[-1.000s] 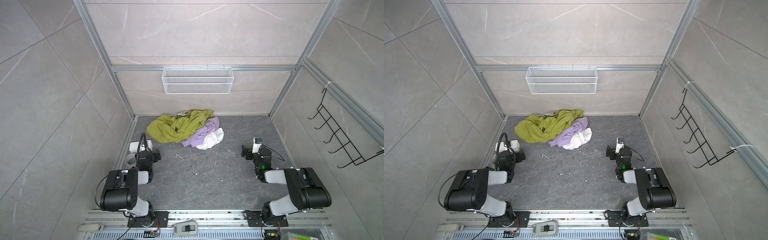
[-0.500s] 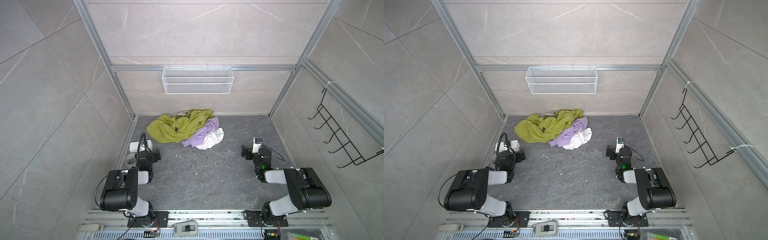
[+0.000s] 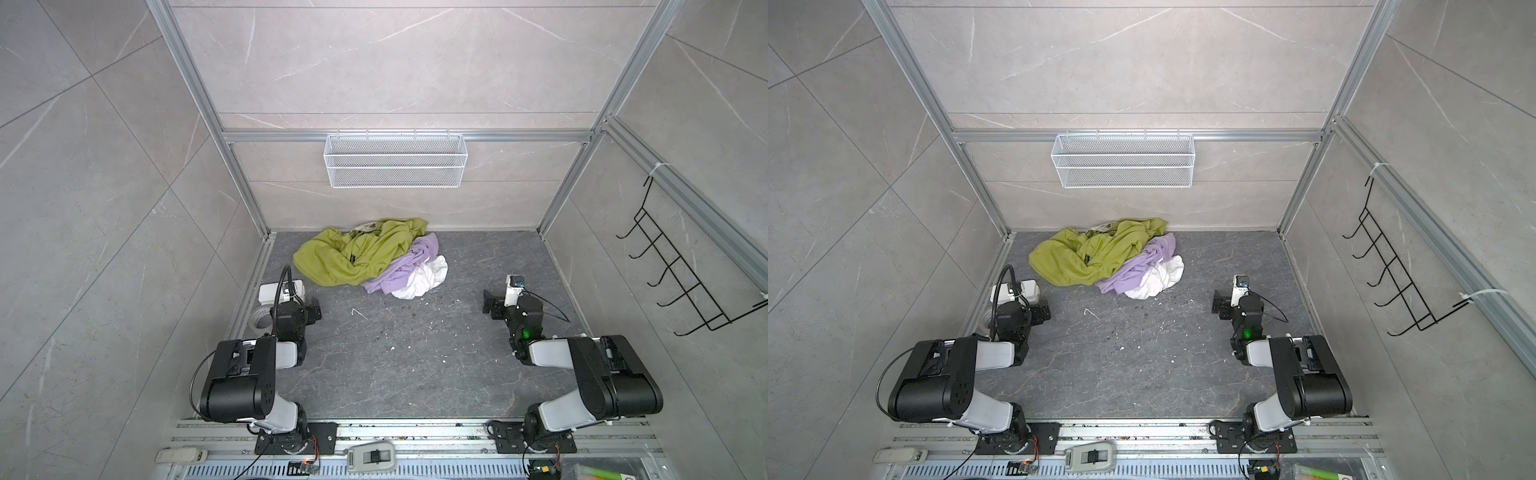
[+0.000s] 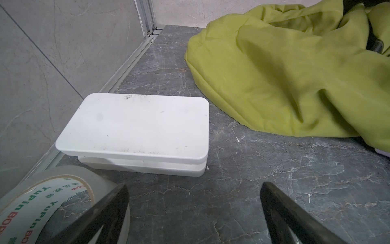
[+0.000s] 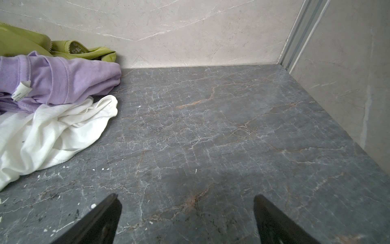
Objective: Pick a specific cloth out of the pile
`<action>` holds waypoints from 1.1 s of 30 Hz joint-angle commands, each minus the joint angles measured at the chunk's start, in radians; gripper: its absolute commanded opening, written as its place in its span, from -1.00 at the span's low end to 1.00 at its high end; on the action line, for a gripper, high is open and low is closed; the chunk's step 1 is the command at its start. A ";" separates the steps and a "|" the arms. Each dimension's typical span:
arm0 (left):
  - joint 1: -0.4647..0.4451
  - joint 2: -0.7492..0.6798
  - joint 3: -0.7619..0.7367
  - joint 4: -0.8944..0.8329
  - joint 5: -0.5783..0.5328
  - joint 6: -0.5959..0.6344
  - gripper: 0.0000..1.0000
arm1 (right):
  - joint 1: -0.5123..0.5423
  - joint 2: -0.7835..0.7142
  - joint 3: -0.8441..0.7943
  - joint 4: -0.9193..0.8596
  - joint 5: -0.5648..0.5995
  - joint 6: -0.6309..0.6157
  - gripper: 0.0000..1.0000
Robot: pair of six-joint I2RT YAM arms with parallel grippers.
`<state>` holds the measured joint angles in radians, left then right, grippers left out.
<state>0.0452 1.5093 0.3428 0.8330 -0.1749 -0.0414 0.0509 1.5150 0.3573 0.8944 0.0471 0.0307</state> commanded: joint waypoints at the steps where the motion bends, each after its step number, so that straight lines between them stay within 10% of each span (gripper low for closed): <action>1: -0.001 -0.014 0.012 0.020 0.002 -0.004 1.00 | -0.004 0.009 0.003 0.002 -0.009 0.001 0.99; 25: -0.001 -0.017 0.011 0.023 -0.013 -0.003 1.00 | 0.000 0.002 -0.004 0.009 0.002 -0.008 1.00; 33: -0.109 -0.151 0.128 -0.271 -0.193 0.046 1.00 | 0.068 -0.098 0.009 -0.091 0.184 -0.018 1.00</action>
<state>-0.0196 1.4292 0.3969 0.6632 -0.2787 -0.0334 0.1089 1.4899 0.3256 0.8967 0.1368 0.0227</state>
